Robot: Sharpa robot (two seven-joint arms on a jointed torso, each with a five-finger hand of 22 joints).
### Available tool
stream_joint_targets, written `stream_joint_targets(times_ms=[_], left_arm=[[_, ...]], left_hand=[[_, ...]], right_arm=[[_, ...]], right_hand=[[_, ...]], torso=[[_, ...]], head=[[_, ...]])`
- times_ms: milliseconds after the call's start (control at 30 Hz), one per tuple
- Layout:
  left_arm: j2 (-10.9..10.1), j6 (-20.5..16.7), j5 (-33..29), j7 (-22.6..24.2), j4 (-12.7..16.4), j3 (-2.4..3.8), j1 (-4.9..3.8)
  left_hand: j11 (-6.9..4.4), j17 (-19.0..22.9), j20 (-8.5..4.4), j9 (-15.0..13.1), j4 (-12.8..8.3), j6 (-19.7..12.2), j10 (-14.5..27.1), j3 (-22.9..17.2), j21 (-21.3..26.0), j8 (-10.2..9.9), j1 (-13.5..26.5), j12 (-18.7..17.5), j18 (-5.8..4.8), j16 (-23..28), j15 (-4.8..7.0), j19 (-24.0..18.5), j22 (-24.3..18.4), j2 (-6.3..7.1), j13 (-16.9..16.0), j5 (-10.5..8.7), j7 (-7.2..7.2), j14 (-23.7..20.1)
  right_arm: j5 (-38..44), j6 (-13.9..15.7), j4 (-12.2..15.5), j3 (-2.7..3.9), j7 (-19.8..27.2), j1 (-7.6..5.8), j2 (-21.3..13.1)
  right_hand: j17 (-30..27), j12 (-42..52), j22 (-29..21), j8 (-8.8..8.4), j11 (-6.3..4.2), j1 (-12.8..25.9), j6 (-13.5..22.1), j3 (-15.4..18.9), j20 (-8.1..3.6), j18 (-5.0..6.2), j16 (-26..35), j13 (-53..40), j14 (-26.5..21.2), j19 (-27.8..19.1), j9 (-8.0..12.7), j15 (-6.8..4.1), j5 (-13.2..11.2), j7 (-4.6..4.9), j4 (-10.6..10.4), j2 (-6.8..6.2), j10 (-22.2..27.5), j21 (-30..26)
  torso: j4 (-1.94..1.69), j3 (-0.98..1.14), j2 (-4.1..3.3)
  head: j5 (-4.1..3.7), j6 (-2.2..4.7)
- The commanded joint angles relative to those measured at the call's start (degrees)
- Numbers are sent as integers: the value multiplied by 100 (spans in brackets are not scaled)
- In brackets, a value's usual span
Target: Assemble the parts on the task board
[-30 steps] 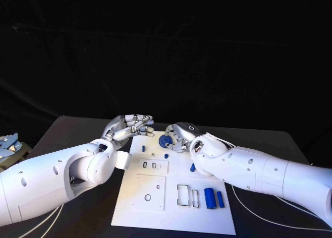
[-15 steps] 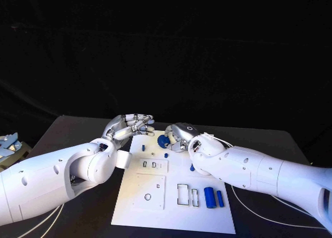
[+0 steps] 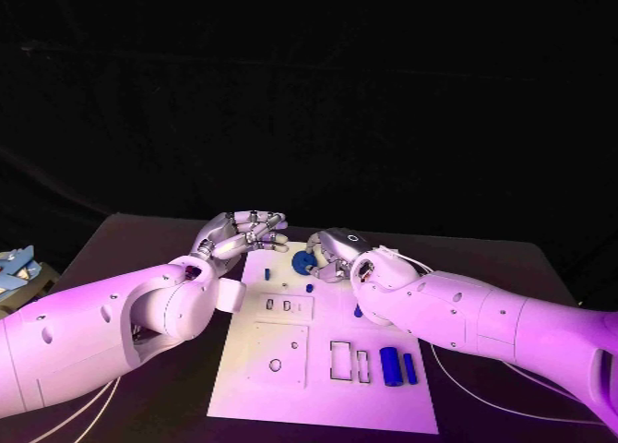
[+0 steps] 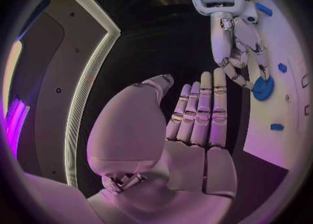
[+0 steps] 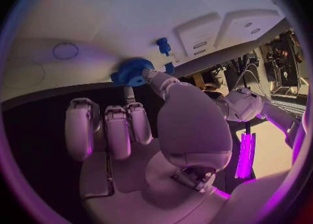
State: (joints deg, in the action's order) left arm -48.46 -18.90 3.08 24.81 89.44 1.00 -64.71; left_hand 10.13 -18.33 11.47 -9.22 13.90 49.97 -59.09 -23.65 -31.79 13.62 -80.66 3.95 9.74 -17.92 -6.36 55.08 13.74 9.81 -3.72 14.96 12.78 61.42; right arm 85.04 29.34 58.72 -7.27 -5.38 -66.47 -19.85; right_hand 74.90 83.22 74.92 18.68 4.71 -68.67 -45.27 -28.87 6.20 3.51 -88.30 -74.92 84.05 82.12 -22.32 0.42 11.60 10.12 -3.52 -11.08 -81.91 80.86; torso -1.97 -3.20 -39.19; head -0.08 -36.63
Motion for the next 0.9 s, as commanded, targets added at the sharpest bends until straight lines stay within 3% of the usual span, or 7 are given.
stream_joint_targets(times_ms=[33,300,900], left_arm=[[14,96,-3,24,7,5,-8],[15,97,-3,19,4,5,-8],[22,93,-2,16,-9,5,-8]], left_hand=[[4,-5,-15,5,-25,-54,53,6,-20,-36,11,-31,45,14,-8,-44,5,-54,-1,-20,98,-40],[4,-5,-15,5,-25,-54,53,6,-20,-36,11,-31,45,14,-8,-44,5,-54,-1,-20,98,-40],[7,-19,-12,7,-34,-55,60,1,-41,-43,19,-30,45,25,-11,-60,15,-55,-1,-21,103,-41]], right_arm=[[-72,-148,-9,-3,105,5,16],[-201,-368,-15,-3,141,1,10],[-351,-711,-62,-4,103,-5,-1]], right_hand=[[908,-36,275,-118,61,118,98,79,73,-39,-36,-530,470,-4,31,60,-60,8,-89,-8,1,-27],[990,-80,289,-338,99,489,121,335,114,-38,-58,-485,485,-4,54,98,-65,41,-427,23,60,-36],[1021,-88,290,-456,117,616,142,414,127,-36,-67,-482,491,-8,60,112,9,61,-582,89,73,-47]], torso=[[3,2,0],[0,4,-2],[5,7,-2]], head=[[4,-4],[12,-12],[3,-8]])
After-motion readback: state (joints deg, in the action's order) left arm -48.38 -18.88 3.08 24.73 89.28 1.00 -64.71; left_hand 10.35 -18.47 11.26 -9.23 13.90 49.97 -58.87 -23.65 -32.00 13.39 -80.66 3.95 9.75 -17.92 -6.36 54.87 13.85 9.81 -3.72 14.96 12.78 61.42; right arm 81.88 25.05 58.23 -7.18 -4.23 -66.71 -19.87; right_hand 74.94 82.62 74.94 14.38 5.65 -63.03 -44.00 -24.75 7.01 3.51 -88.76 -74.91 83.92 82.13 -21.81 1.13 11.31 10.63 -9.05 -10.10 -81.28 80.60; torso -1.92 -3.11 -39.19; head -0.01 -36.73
